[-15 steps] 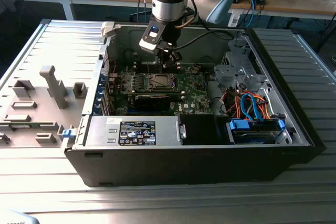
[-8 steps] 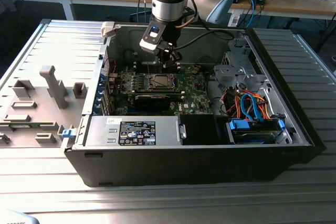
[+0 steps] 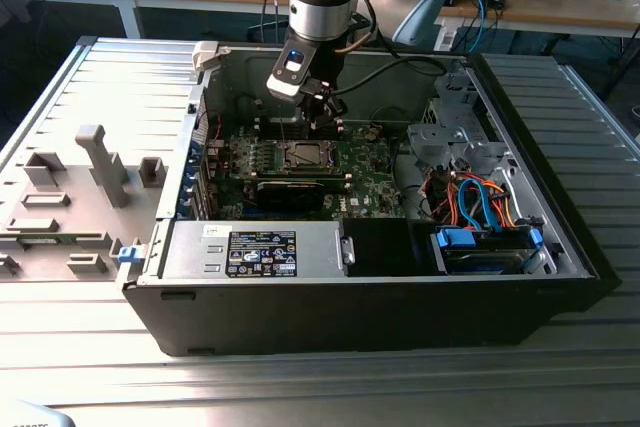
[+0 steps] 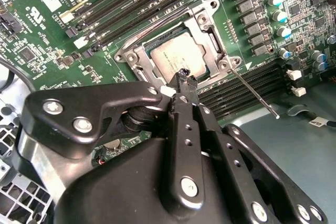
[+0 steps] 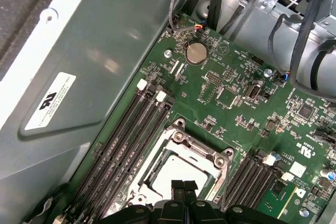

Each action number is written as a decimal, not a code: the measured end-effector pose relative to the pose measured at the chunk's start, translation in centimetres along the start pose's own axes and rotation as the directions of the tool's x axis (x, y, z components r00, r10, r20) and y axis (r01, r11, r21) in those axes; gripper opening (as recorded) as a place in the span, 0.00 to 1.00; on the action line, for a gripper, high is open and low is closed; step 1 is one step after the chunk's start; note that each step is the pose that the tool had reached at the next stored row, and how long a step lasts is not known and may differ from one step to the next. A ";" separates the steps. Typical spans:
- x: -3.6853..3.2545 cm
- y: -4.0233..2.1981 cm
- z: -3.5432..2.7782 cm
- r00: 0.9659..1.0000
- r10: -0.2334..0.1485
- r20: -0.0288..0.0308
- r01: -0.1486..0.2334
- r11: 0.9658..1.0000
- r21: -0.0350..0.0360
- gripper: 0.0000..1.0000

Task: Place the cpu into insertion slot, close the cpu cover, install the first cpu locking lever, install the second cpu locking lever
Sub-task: 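Install the first cpu locking lever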

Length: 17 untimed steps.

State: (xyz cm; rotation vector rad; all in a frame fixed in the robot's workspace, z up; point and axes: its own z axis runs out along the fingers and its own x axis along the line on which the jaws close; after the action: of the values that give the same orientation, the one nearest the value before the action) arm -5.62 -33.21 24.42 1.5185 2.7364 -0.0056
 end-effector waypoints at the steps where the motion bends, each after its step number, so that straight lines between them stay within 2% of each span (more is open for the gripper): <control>1: 0.00 0.00 0.00 1.000 -0.002 0.000 0.002 1.000 0.000 0.11; 17: 0.00 0.00 0.00 0.999 -0.033 0.000 0.033 0.999 0.000 0.11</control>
State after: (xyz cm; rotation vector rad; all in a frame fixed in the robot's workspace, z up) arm -5.62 -33.21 24.43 1.4729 2.7612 -0.0053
